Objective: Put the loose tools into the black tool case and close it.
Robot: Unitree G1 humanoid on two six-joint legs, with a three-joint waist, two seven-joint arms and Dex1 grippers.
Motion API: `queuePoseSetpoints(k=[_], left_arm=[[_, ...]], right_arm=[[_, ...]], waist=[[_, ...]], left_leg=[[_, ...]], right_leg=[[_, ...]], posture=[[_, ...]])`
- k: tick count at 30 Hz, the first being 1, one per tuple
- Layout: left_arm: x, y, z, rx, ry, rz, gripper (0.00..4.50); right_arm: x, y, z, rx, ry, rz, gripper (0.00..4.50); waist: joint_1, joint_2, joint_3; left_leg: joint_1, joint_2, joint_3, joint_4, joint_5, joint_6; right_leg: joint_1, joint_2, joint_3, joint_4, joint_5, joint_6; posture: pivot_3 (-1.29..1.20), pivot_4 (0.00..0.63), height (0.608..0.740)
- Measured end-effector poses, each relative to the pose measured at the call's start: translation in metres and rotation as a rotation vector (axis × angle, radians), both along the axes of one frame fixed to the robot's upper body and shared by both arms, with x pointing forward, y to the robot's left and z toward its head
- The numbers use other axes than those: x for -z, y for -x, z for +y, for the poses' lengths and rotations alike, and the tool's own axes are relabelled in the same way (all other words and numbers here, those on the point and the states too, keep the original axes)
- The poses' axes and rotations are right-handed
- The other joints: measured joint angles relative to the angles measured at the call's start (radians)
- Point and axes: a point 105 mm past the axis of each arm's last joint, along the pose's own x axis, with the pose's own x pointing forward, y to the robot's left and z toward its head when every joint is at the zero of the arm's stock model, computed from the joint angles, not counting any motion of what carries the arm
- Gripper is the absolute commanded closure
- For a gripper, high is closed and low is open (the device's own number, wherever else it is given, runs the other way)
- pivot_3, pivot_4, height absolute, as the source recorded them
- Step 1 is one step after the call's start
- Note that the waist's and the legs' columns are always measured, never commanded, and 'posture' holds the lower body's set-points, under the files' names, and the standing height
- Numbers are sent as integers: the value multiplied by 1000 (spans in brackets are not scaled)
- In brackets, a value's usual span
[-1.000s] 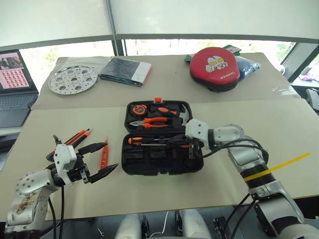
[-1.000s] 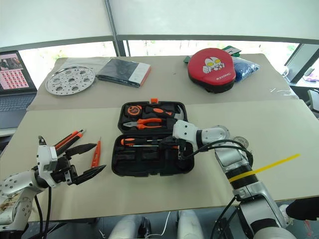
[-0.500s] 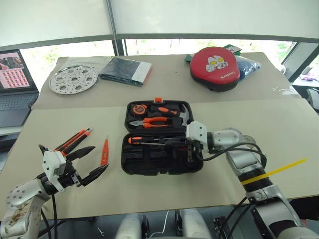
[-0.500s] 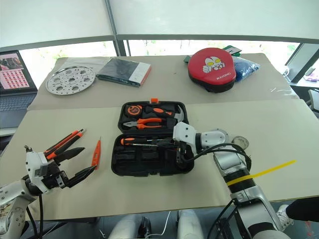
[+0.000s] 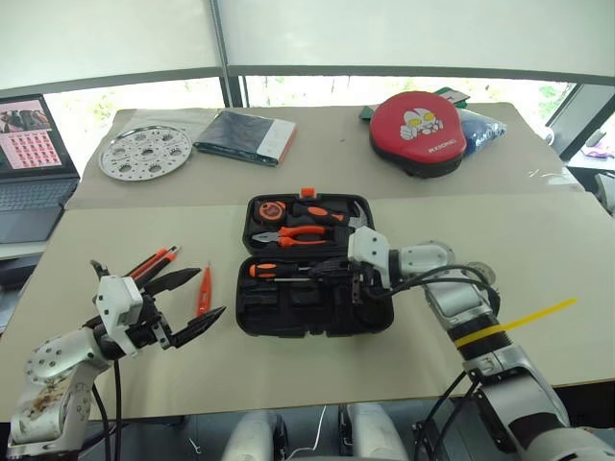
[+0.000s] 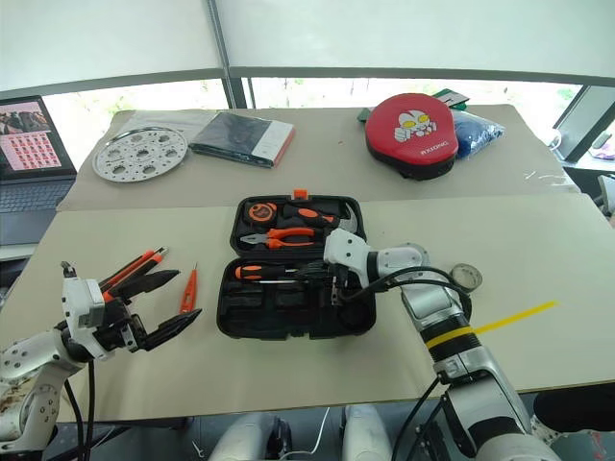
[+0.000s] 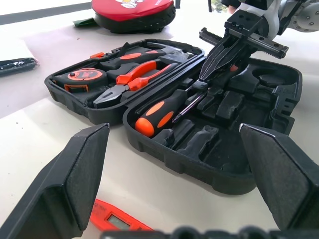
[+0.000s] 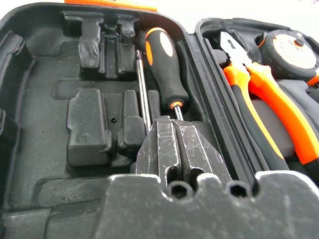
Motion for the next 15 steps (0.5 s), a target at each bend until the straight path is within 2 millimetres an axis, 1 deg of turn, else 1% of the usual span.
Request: queuePoseSetpoints(k=[3, 6, 8, 9, 11, 12, 13, 15], left_arm=[[-2, -1, -1, -1, -5, -3, 0], [-3, -1, -1, -6, -4, 2, 0], [-4, -2, -2, -9, -4, 1, 0], [-4, -2, -2, -15, -4, 2, 0], [-5, -1, -1, -26, -2, -1, 0], [-5, 0, 2, -40, 2, 2, 0], [-5, 3, 8, -68, 12, 7, 0], [-4, 8, 22, -131, 26, 14, 0]], right_arm=[[0, 1, 4, -20, 47, -34, 4482], [-1, 1, 9, -33, 55, -65, 4482], [-1, 1, 12, -31, 31, -72, 4482], [-4, 1, 13, -26, -8, -66, 4482], [-3, 5, 15, -31, -74, -33, 4482], [-4, 8, 14, -38, -121, -11, 4208], [-9, 9, 9, -34, -180, 7, 3907], [-23, 8, -8, -10, -260, 5, 3381]], waist=[[0, 0, -1], [-6, -1, -1], [-9, -1, -1], [-10, -1, -1], [-9, -1, 0], [-8, 0, 0], [-7, 0, 0], [-5, 0, 0]], left_leg=[[2, 0, 0, 0, 0, 0], [3, 1, 0, -1, 0, -1], [3, 1, 0, -1, 1, -1], [3, 1, 0, -1, 1, -1], [1, 1, 0, -1, 1, -1], [-1, 1, 0, -1, 1, -1], [-2, 1, 0, -1, 1, -1], [-2, 0, 0, -1, 0, 0]], right_leg=[[1, 0, 0, 0, 0, 0], [1, 1, 1, 0, 0, 0], [1, 1, 1, 0, 0, 0], [1, 1, 1, 1, 0, 0], [-1, 1, 0, 1, 0, 0], [-2, 1, 1, 0, 0, 0], [-2, 1, 0, 0, 0, 0], [-2, 0, 0, -2, 0, 0]], posture=[[0, 150, 740], [0, 150, 740], [0, 150, 740], [0, 150, 740], [0, 150, 740], [0, 150, 740], [0, 150, 740], [0, 150, 740]])
